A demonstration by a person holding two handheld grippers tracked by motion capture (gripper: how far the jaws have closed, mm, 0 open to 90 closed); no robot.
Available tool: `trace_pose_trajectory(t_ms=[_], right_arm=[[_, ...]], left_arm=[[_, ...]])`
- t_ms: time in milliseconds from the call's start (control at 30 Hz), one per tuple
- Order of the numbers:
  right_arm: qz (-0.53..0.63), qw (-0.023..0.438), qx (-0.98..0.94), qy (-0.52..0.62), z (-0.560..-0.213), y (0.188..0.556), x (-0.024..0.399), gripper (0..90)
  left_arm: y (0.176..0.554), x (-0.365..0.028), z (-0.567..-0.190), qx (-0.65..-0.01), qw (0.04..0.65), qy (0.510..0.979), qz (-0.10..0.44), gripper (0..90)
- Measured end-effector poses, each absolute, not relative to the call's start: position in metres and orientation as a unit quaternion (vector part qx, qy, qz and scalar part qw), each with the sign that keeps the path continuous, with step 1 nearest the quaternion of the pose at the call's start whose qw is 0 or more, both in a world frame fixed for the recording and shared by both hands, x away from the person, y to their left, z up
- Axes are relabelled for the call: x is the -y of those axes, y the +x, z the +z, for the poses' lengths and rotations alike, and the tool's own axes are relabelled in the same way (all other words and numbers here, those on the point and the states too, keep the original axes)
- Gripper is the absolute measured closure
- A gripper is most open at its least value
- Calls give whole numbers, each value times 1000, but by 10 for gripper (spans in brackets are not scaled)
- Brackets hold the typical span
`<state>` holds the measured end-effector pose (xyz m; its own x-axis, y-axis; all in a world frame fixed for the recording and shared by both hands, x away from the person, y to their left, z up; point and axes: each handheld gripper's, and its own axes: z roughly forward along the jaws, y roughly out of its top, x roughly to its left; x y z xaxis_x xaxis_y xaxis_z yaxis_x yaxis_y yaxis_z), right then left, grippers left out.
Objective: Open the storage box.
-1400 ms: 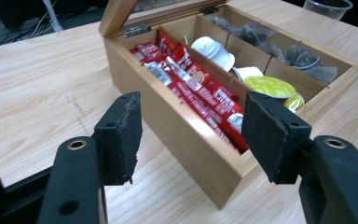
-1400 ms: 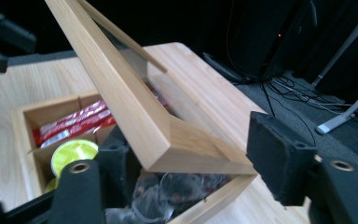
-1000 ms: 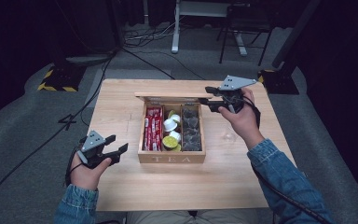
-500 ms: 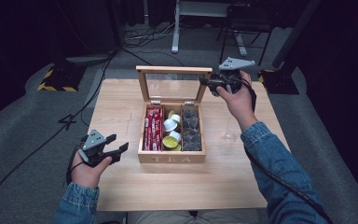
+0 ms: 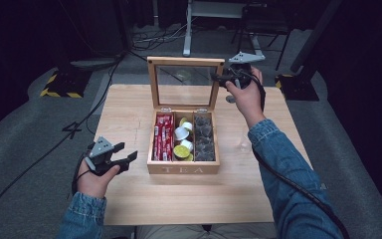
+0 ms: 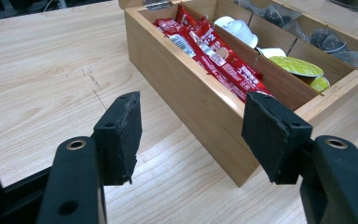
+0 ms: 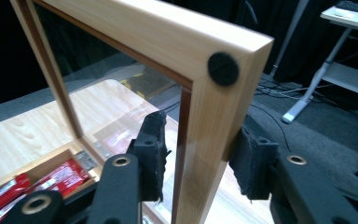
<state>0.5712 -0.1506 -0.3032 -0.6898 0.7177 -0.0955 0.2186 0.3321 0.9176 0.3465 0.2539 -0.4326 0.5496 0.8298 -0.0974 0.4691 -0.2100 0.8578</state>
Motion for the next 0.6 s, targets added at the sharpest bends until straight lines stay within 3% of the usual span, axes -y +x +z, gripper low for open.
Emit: trace_pose_trajectory(t_ms=[300,600], right_arm=[[476,271,-778,307,-313,588,141,471],[469,246,-779,335,-333,603,137,357]], left_arm=[[346,-255,-434,-432,454,754,199,372],[347,-255,-436,-431,454,757,190,369]])
